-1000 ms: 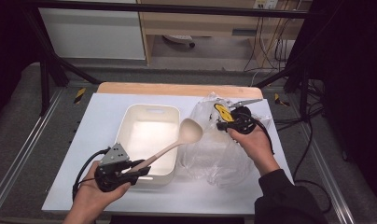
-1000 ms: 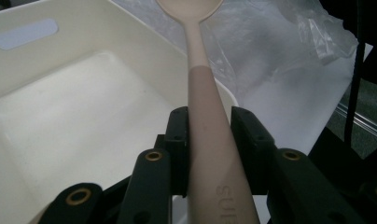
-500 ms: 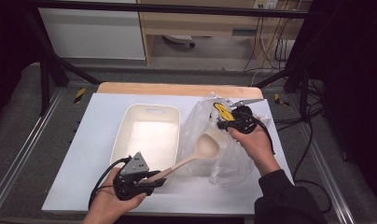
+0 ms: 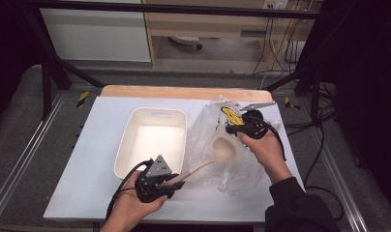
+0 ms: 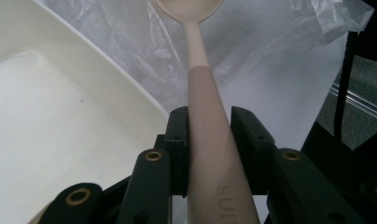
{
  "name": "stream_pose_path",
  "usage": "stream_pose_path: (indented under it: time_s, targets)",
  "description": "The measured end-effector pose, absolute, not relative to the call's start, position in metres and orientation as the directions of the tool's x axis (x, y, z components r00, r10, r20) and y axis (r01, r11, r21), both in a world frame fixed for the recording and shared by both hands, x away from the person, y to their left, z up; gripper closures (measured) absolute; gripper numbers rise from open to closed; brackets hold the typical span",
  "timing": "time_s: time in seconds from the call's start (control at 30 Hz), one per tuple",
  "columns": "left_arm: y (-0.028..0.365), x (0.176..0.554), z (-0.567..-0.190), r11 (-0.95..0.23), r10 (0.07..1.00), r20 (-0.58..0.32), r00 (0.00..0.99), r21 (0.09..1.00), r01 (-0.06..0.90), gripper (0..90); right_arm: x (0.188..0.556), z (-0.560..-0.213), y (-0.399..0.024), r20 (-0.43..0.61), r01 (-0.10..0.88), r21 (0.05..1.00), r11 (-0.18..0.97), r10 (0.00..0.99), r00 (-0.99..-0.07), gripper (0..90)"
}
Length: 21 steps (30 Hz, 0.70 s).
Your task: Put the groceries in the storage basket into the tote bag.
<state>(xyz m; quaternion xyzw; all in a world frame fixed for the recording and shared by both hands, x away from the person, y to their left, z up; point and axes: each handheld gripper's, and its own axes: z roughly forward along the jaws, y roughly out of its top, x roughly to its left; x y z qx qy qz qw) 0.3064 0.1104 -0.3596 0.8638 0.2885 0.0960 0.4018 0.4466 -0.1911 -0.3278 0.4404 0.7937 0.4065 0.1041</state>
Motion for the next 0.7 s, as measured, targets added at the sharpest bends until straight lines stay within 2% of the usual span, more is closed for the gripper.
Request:
stream_pose_path:
  time_s: [0.23, 0.7]
  targets:
    - [0.084, 0.315, -0.374, -0.544, 0.58, -0.034, 0.814, 0.728, 0.418, 68.4, 0.439, -0.327, -0.19, 0.194, 0.609, 0.743, 0.279, 0.78, -0.595, 90.0]
    - [0.041, 0.319, -0.391, -0.531, 0.591, -0.022, 0.806, 0.742, 0.41, 68.3, 0.429, -0.33, -0.191, 0.185, 0.597, 0.747, 0.294, 0.77, -0.61, 90.0]
